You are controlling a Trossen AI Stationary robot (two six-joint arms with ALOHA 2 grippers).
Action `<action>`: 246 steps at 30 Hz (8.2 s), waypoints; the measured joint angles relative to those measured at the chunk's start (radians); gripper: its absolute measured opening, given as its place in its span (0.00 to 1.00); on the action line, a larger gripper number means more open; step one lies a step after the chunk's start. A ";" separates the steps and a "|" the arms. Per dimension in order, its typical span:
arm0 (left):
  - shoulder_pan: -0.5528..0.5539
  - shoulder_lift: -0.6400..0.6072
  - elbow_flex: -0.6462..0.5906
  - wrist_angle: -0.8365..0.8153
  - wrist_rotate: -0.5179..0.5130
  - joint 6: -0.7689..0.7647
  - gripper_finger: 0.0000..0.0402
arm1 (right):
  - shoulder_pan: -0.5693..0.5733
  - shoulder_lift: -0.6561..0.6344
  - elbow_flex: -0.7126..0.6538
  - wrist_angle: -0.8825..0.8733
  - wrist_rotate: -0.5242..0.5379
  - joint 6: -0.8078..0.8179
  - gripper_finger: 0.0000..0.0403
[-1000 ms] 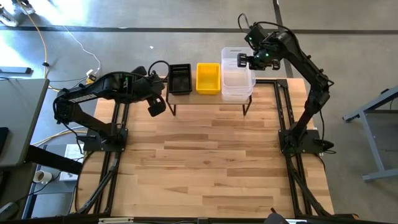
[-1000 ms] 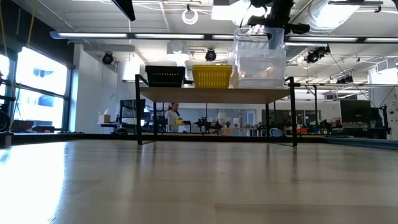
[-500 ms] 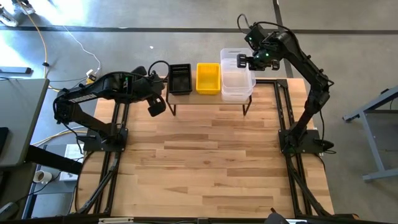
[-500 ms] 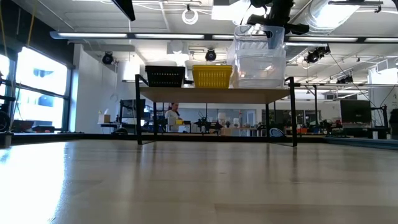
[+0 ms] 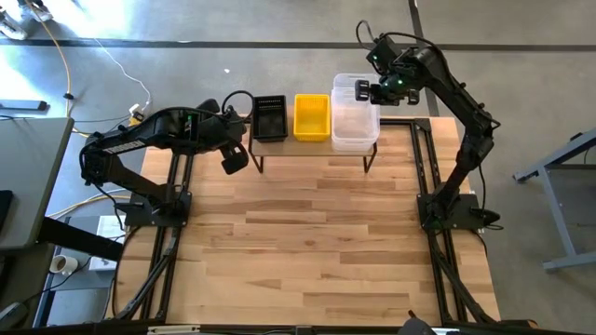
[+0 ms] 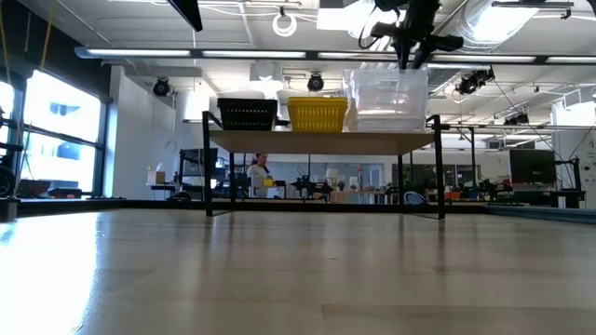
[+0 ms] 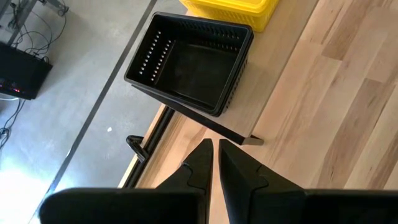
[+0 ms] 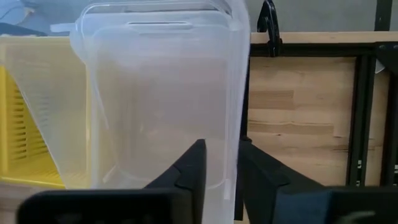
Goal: Stack baskets on shelf by color
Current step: Stack the transparent bin on top of the transparent bin on the shelf, then return to Home Position
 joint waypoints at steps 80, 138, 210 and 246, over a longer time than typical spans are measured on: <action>0.000 0.000 0.000 0.000 0.000 0.026 0.05 | 0.256 -0.309 -0.334 0.064 0.305 0.022 0.17; 0.000 0.000 0.000 0.002 0.001 -0.003 0.05 | 0.180 -0.244 -0.213 0.088 0.272 0.074 0.00; 0.000 0.000 0.000 0.053 0.000 0.034 0.05 | 0.339 -0.127 -0.215 0.031 0.478 0.231 0.12; -0.238 -0.658 -0.653 0.525 0.189 -0.131 0.05 | 0.658 -0.226 -0.215 0.104 0.633 0.130 0.23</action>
